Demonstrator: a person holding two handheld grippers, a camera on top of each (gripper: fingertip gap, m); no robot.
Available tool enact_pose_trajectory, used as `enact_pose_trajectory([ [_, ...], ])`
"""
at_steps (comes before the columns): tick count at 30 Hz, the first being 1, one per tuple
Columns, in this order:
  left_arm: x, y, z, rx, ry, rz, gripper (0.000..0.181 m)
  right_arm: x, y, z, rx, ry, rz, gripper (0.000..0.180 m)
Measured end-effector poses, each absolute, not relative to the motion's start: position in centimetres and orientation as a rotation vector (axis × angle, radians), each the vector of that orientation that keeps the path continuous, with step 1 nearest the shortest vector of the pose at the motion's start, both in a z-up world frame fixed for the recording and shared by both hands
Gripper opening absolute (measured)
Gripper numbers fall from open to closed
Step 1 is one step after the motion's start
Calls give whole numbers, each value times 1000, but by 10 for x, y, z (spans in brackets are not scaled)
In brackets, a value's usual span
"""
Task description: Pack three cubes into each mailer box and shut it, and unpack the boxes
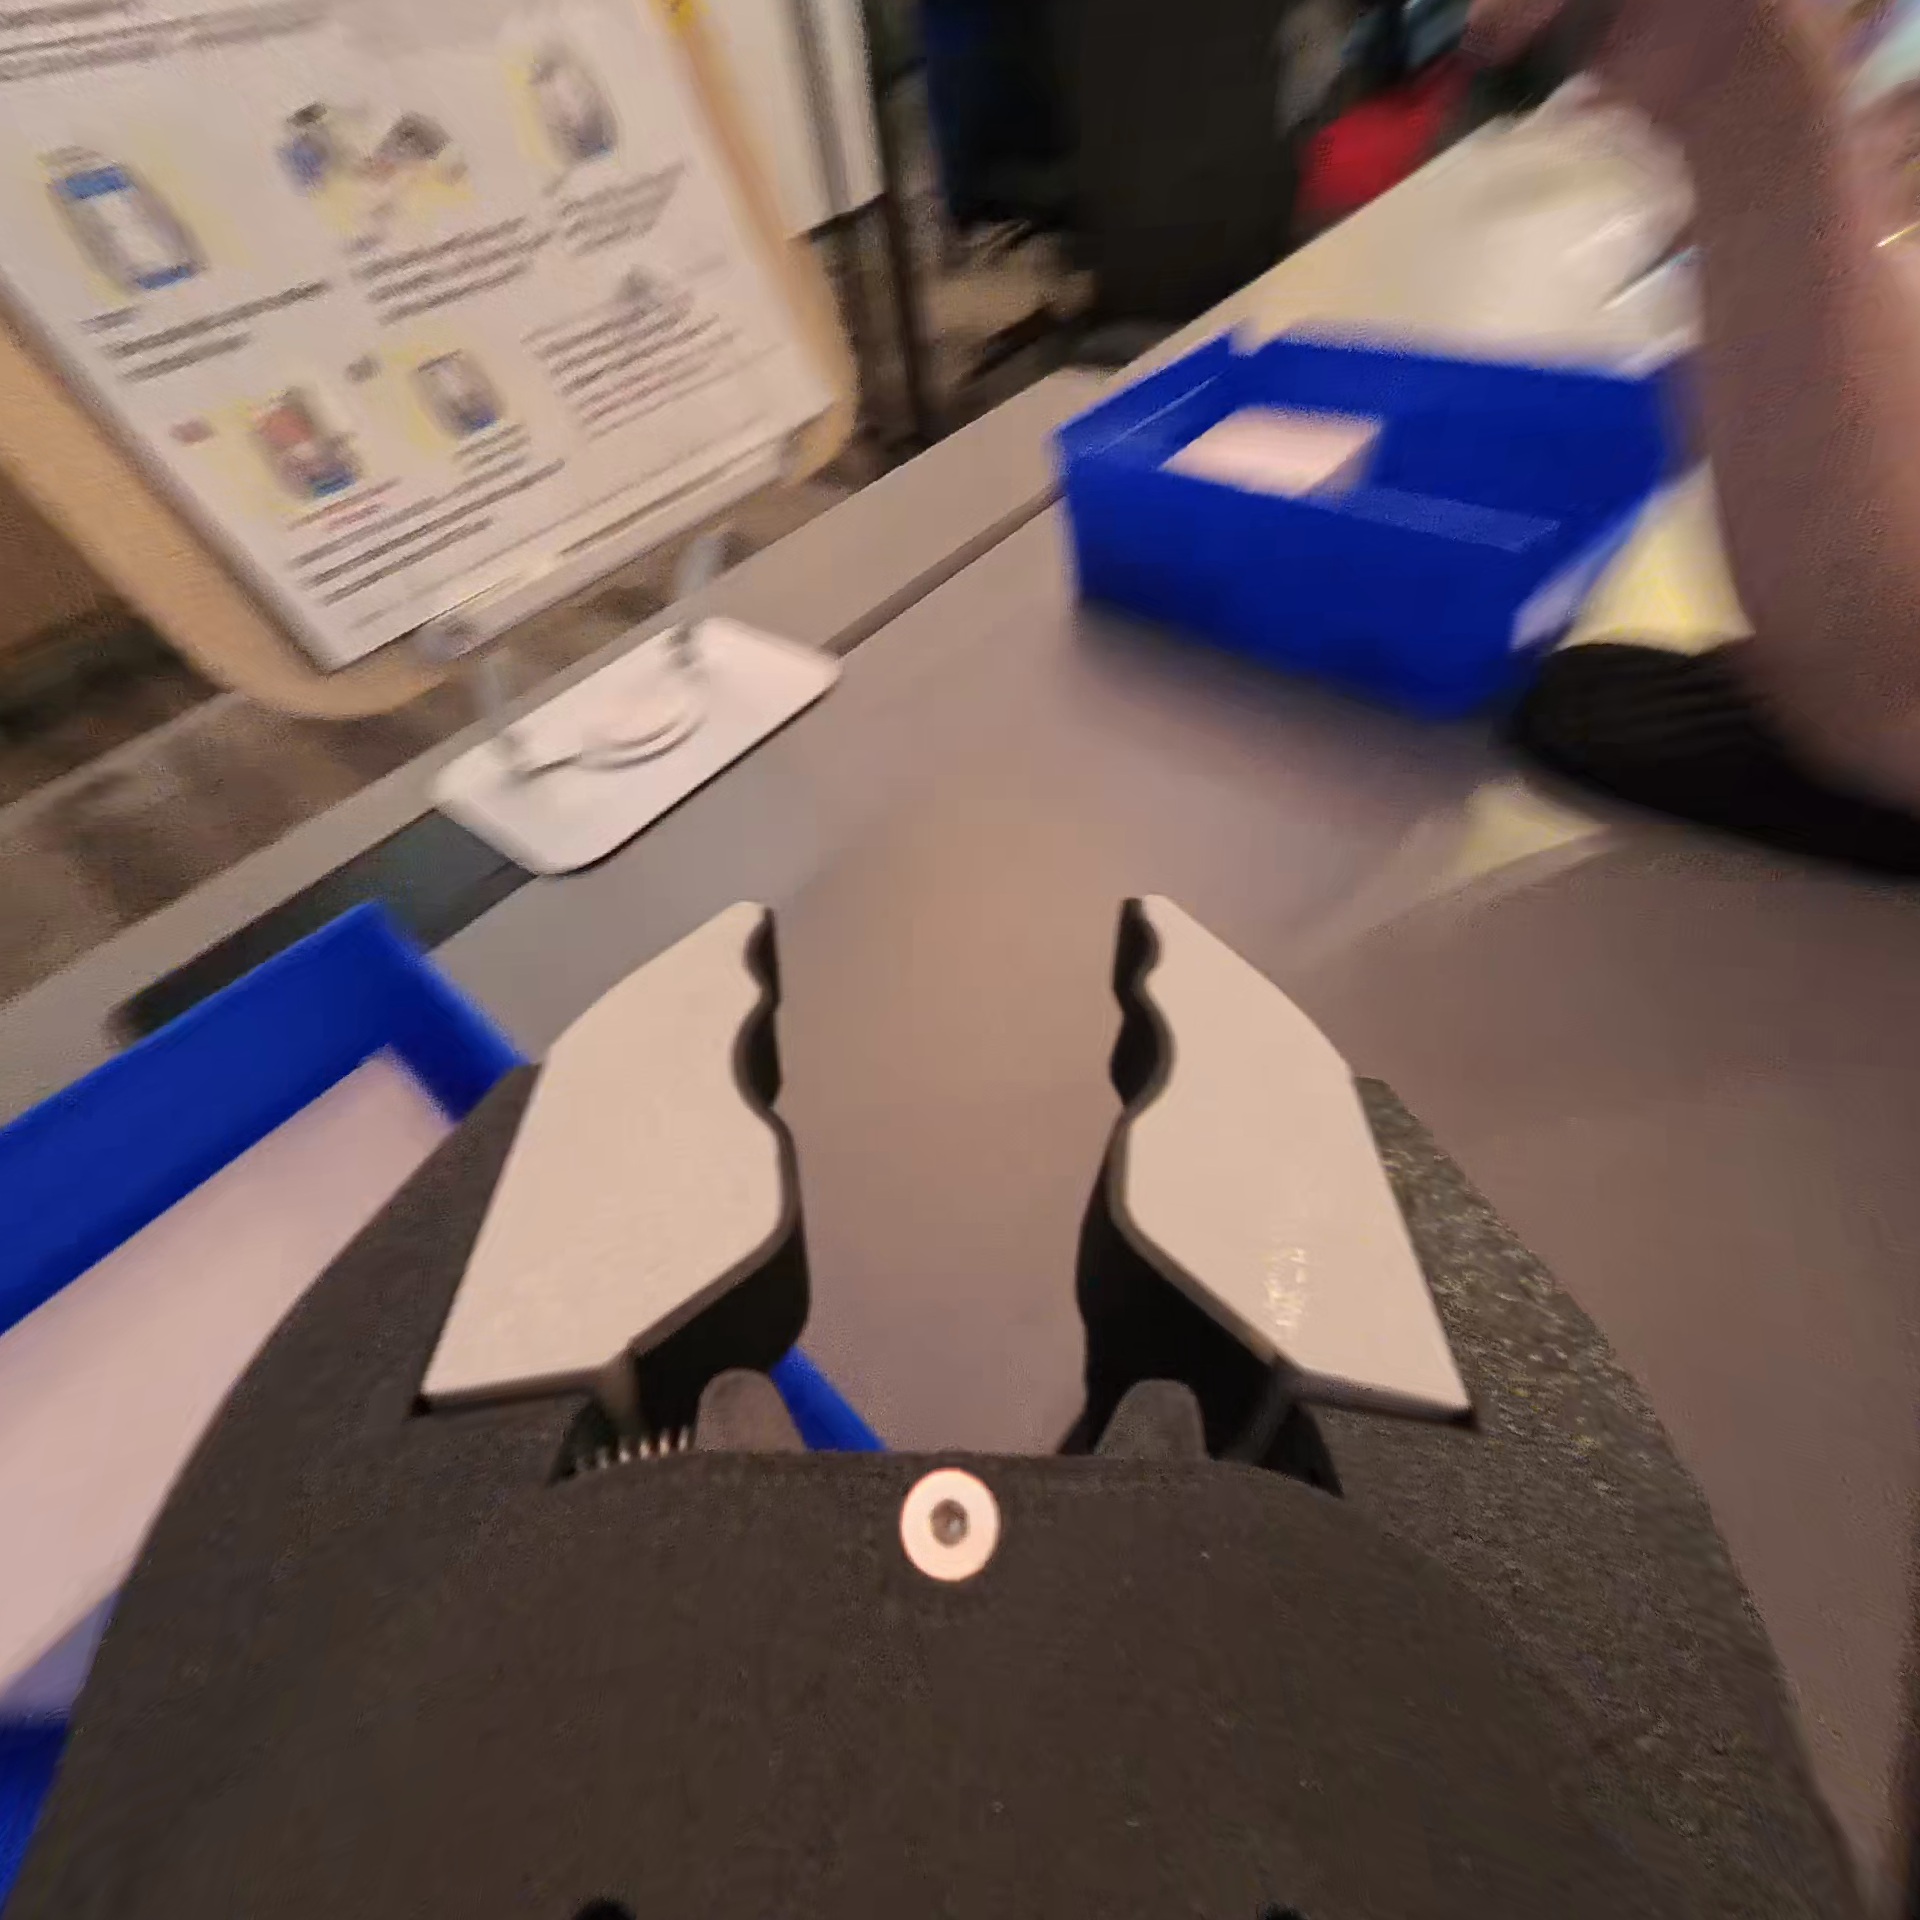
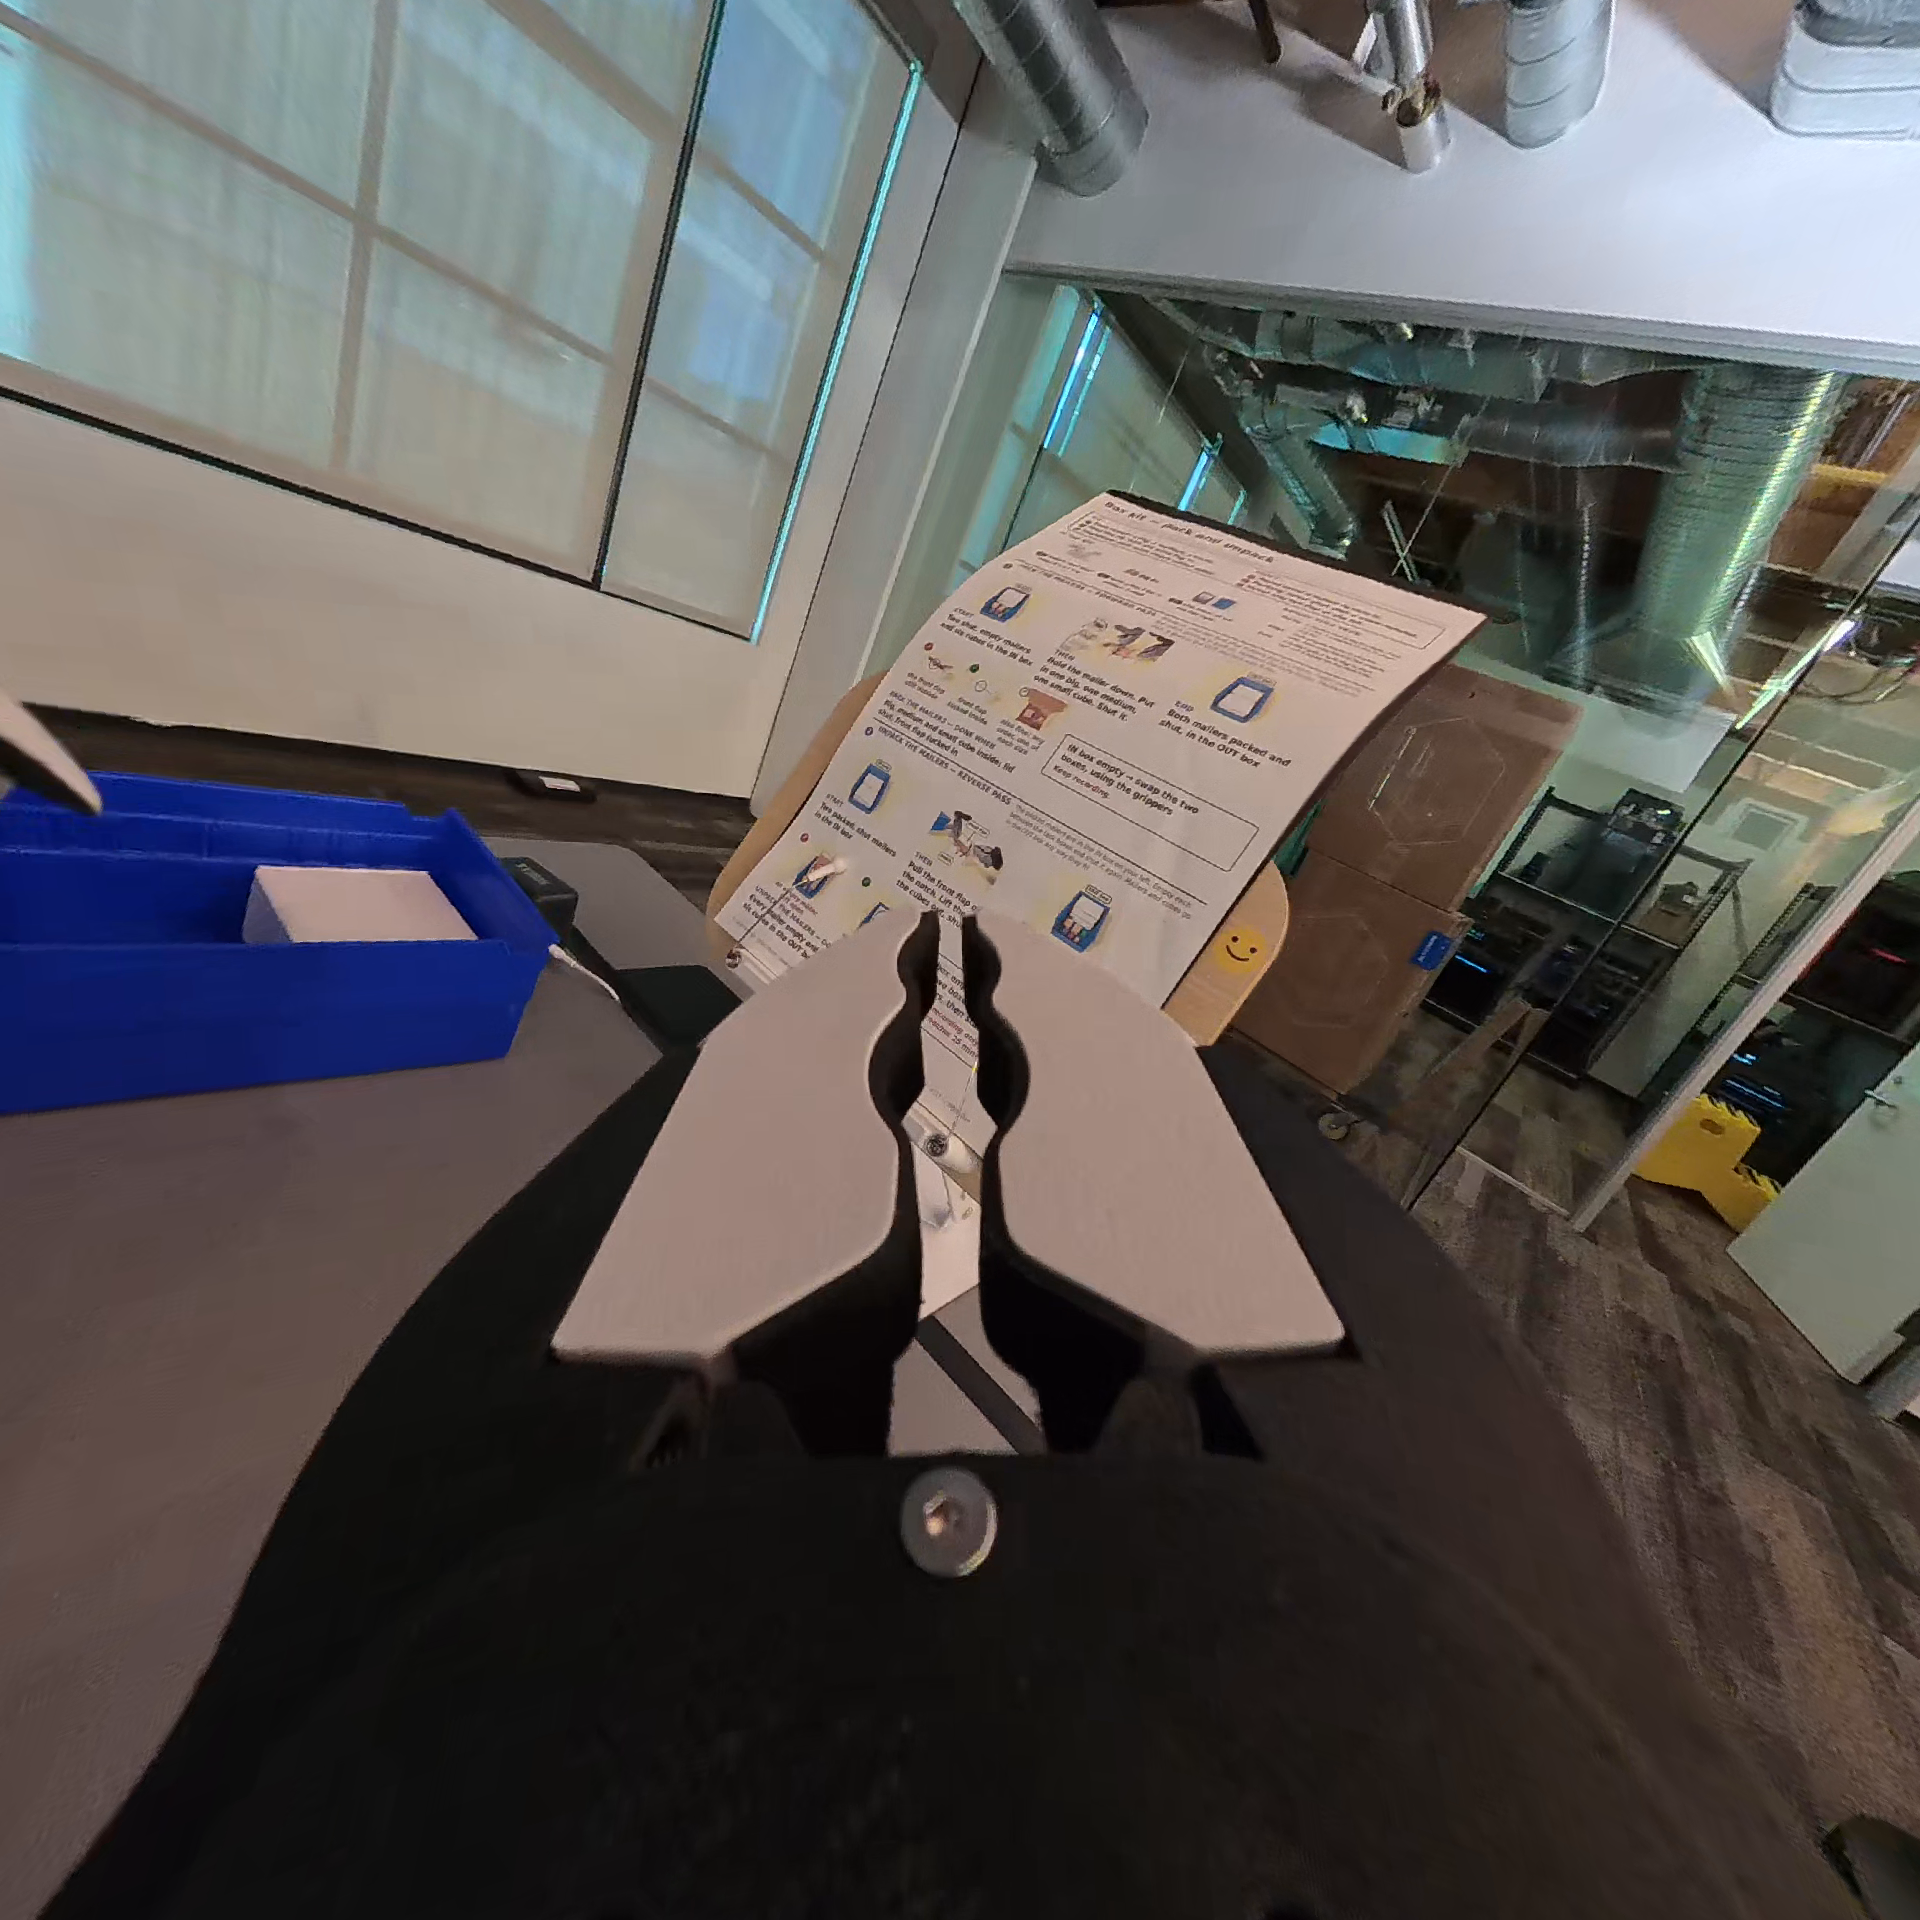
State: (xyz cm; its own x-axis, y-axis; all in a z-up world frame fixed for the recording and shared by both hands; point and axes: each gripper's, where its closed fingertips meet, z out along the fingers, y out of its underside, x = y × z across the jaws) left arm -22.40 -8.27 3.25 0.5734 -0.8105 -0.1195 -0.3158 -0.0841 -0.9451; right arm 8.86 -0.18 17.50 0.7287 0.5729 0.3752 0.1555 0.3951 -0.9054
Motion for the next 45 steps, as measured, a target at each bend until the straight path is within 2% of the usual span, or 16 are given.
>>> enact_pose_trajectory([
  [1,-226,-86,48,-1637,955,-626,69,91,-1,174,-1164,-749,294,6],
  [2,-235,-81,63,-1616,932,-624,67,92,-1,173,-1173,-757,290,7],
  [4,-262,-54,83,-1553,907,-443,70,92,2,169,-1193,-774,282,11],
  [6,-293,-17,81,-1511,972,-168,65,91,5,165,-1206,-795,264,14],
  [7,-308,1,63,-1580,1061,-57,63,89,6,162,-1210,-811,254,15],
  [9,-339,32,17,-1793,1233,119,80,83,9,154,-1225,-859,227,20],
  [11,-357,48,-25,-1937,1399,185,81,78,12,145,-1251,-910,177,24],
  [16,-383,81,-87,-2082,1650,332,92,68,16,126,-1294,-1017,72,31],
  [26,-390,101,-123,-2229,1937,245,120,61,21,112,-1336,-1057,190,39],
  [34,-391,106,-123,-2210,1992,275,120,58,23,101,-1367,-1104,190,38],
  [43,-399,65,-120,-2242,2061,241,119,54,25,89,-1408,-1160,167,39],
  [45,-398,69,-116,-2216,2046,254,126,51,26,89,-1410,-1155,182,39],
])
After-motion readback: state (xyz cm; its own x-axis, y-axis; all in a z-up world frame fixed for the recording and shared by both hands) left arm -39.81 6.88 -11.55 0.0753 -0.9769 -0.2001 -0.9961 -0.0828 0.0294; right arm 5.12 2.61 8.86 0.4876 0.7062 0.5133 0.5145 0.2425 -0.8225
